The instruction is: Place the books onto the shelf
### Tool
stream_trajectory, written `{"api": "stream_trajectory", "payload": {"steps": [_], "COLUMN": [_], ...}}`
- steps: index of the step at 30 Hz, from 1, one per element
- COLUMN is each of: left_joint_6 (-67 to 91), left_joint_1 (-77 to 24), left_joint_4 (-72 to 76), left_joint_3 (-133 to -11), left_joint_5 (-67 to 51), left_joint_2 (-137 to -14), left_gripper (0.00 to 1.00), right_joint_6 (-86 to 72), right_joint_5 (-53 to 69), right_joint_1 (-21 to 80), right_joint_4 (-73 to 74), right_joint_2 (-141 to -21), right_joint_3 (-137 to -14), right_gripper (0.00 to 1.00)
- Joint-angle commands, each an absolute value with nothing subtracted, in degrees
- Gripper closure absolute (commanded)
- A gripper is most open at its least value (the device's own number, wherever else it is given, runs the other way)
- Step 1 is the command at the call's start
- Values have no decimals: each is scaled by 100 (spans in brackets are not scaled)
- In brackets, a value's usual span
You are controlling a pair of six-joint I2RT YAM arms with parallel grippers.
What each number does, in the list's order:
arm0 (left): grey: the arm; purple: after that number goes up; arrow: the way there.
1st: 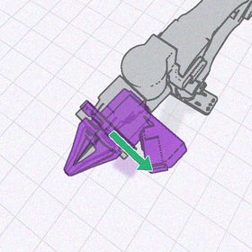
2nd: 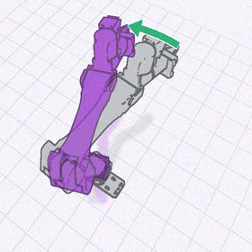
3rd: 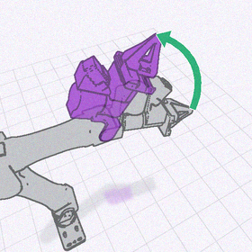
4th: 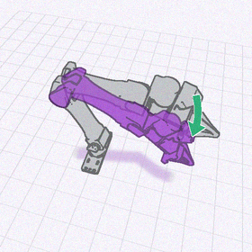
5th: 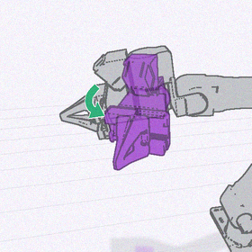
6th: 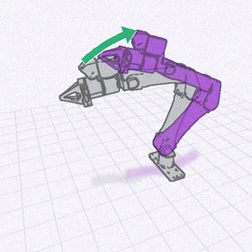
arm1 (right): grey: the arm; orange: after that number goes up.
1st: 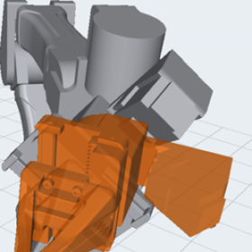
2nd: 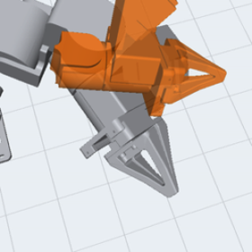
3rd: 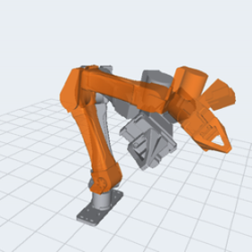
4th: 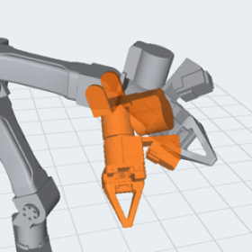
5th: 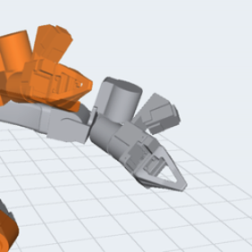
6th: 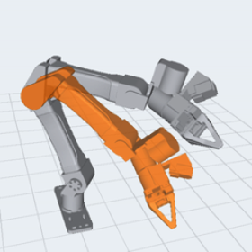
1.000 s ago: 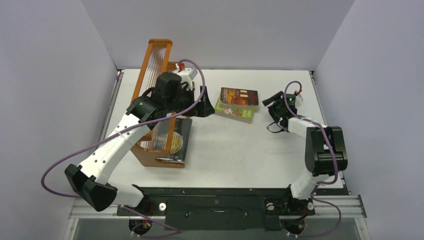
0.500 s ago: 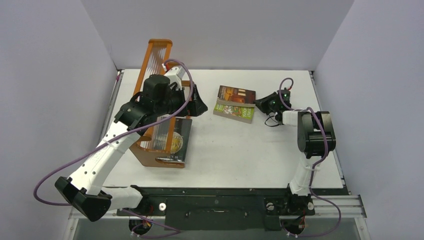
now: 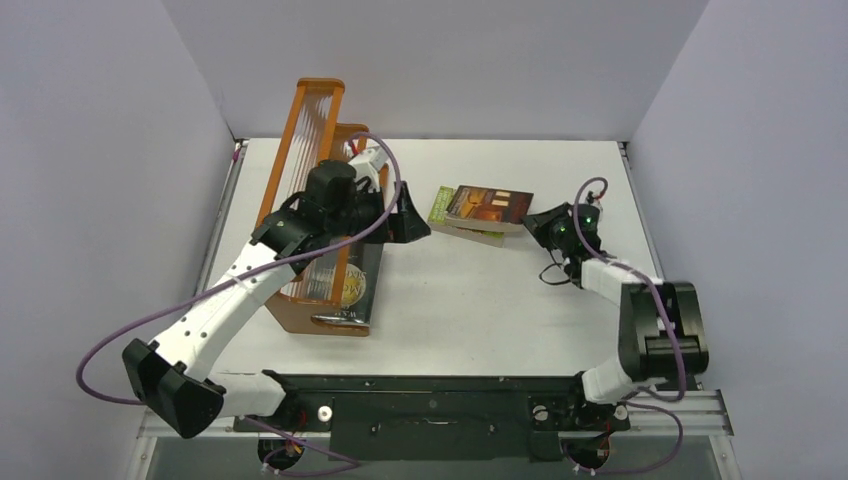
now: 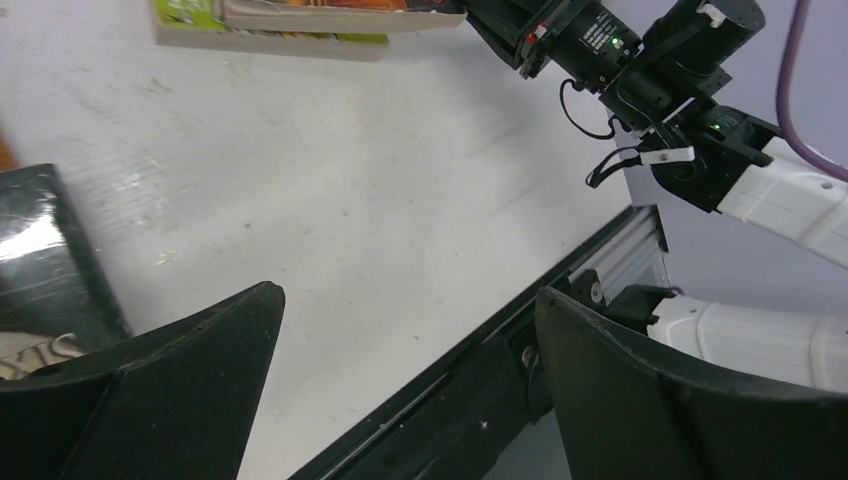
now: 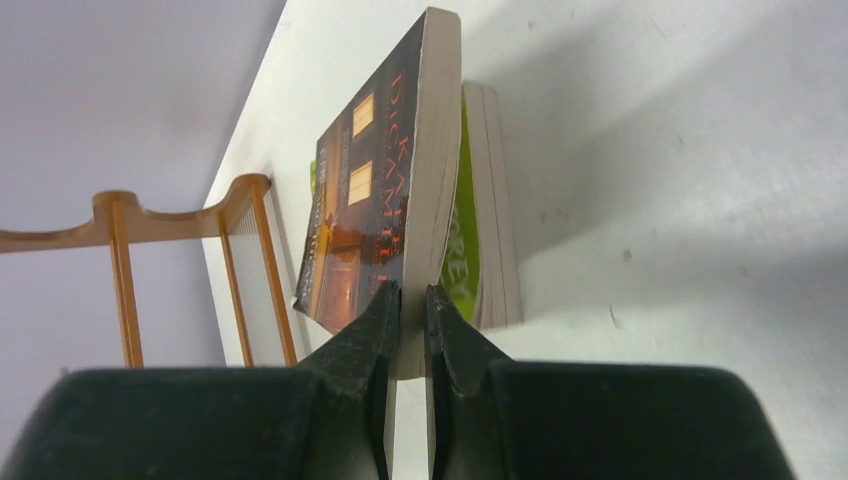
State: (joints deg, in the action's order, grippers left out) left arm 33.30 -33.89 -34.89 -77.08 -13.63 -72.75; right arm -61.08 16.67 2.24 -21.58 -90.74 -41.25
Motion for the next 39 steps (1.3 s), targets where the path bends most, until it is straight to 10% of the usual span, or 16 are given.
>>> {"api": "stream_trajectory", "payload": {"steps": [1, 7, 12, 16, 25, 39], "left_joint_6": [3675, 3968, 4053, 4106, 4857, 4708], "left_joint_1": [-3905, -4349, -4506, -4552, -4740, -4711], "left_joint_4": [-2531, -2439, -2806, -2993, -2405, -712], "left_joint_3": [-7503, -7659, -7804, -7880, -7169, -6645], "left_joint_5": [-1906, -1581, -612, -183, -46, -548], "left_joint_2": [-7733, -8556, -9145, -9648, -9952, -10849], "left_gripper": [4, 4, 4, 4, 4, 4], "right_joint_6": [-5708, -6184, -6632, -5928, -4187, -4785], "right_joint_5": [761, -585, -1768, -1871, 659, 2453], "right_joint_1": [585, 2142, 3741, 3142, 471, 524], "right_joint_4": [-1925, -1091, 90, 1009, 241, -2236], "right_joint_2": [-7720, -5672, -4253, -3224, -6230, -9501], "right_joint_3": [-3236, -1657, -1173, -1463, -3186, -3715], "right_gripper": [100, 96, 30, 26, 28, 24]}}
